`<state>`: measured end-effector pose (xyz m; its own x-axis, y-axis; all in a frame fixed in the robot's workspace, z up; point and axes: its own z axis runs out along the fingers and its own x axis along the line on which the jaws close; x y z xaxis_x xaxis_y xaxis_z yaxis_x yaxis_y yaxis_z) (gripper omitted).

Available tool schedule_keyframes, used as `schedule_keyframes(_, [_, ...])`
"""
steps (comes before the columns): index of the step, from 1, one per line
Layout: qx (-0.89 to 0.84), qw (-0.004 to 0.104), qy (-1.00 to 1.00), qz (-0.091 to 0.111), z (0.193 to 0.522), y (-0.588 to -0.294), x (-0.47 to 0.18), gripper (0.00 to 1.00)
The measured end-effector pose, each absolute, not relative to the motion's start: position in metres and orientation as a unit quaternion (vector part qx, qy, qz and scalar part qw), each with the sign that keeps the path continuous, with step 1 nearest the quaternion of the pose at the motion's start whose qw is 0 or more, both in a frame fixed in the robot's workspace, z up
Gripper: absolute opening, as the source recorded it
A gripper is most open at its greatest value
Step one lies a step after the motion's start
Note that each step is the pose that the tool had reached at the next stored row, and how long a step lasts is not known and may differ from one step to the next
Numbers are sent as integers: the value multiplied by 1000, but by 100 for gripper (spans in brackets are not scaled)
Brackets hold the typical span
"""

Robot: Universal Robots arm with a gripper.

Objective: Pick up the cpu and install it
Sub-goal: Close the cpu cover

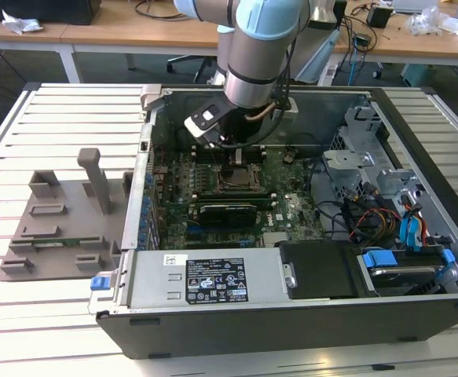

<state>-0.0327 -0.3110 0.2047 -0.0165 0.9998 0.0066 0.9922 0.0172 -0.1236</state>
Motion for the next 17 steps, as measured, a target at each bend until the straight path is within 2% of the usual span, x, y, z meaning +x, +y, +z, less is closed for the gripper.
schedule_keyframes(11, [-700, 46, -712, 42, 212, -311, -30, 11])
schedule_keyframes(17, [-699, 54, -711, 50, 213, -311, -2, 11])
